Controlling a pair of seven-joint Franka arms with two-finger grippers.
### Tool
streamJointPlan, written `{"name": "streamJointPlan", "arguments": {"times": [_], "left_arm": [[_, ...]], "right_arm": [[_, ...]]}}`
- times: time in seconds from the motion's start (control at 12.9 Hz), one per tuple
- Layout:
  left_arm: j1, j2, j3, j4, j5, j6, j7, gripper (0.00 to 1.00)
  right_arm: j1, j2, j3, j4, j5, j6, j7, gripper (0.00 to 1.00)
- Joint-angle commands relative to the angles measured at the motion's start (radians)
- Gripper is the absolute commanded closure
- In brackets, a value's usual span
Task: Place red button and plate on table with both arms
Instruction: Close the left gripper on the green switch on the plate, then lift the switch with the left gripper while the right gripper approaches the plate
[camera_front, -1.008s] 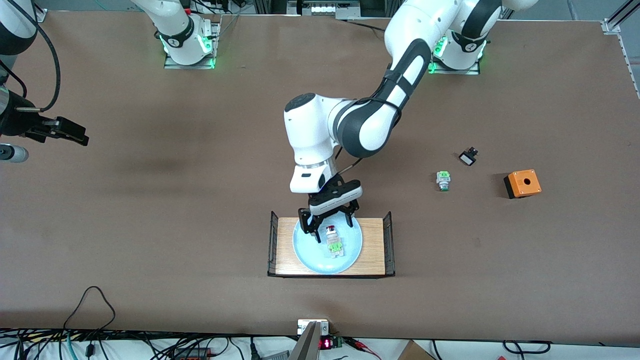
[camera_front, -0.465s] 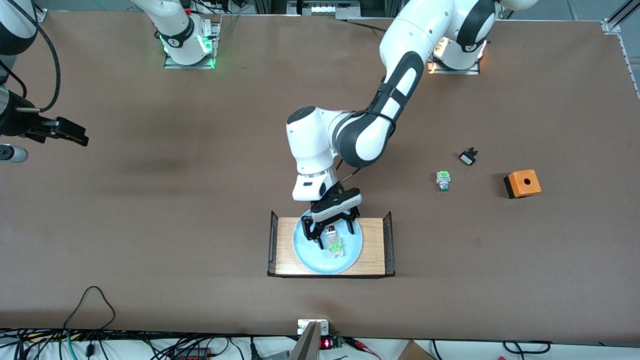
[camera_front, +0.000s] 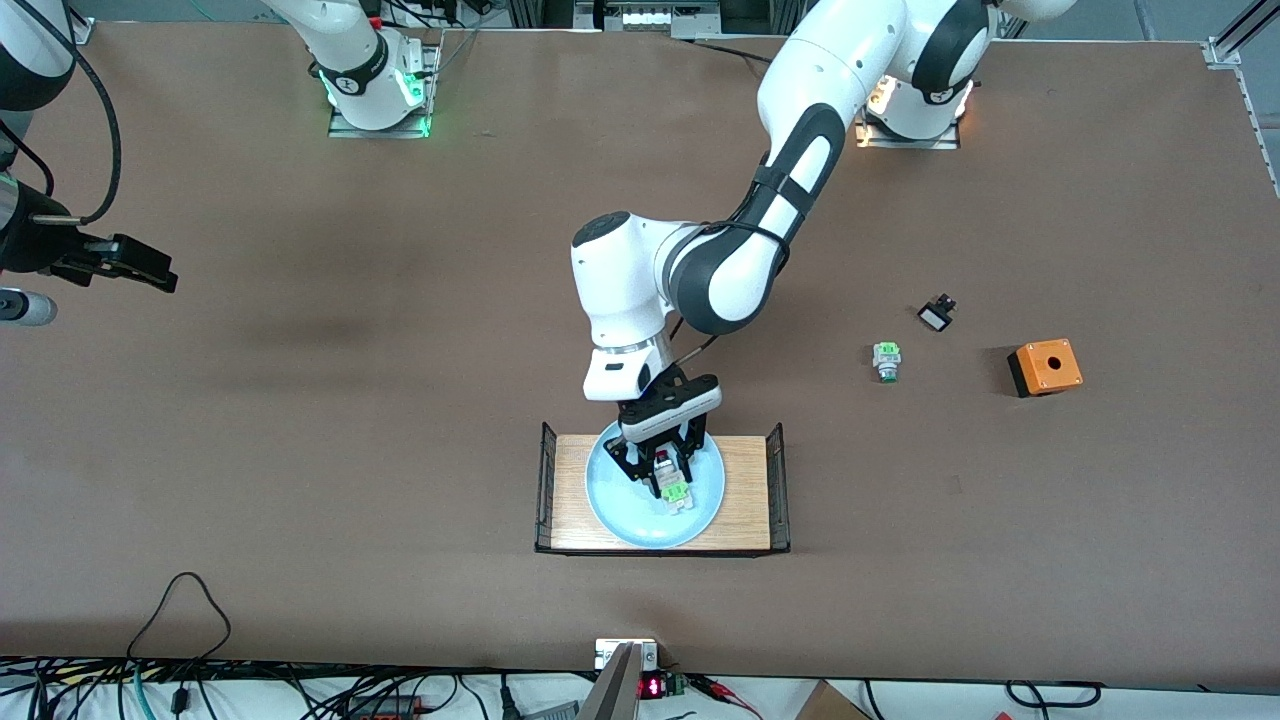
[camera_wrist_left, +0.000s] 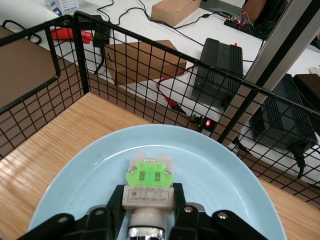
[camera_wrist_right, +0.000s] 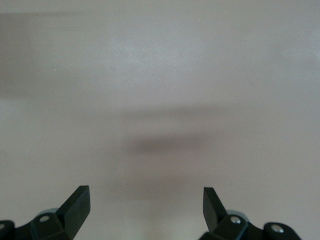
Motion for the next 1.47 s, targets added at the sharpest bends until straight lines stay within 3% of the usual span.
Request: {"name": "streamJointPlan", "arguments": {"times": [0.0, 0.31, 0.78, 1.01, 1.4], "left_arm": [[-0.006, 0.028, 0.014, 0.047, 0.025, -0.004, -0.033, 0.90], [-0.006, -0.034, 0.001, 0.045, 0.009, -0.090, -0.021, 0.97], [0.017, -0.182, 0.008, 0.036, -0.202, -0.176, 0.163, 1.00], [0.082, -0.221, 0.008, 0.027, -0.300, -0.210, 0.284, 1.00], [0.208, -0.276, 0.008, -0.068, -0.446, -0.228, 0.563, 1.00]], "right_arm": [[-0.005, 0.002, -0.001, 0.009, -0.001, 0.001, 0.001, 0.00], [0.004, 0.003, 0.002, 0.009, 0.002, 0.004, 0.003, 0.00], [0.001, 0.003, 0.005, 0.008, 0.006, -0.005, 0.023, 0.00], [0.010, 0.013, 0.008, 0.008, 0.136, 0.004, 0.211, 0.00], [0.154, 0.054, 0.010, 0.006, 0.185, 0.004, 0.276, 0.00]]}}
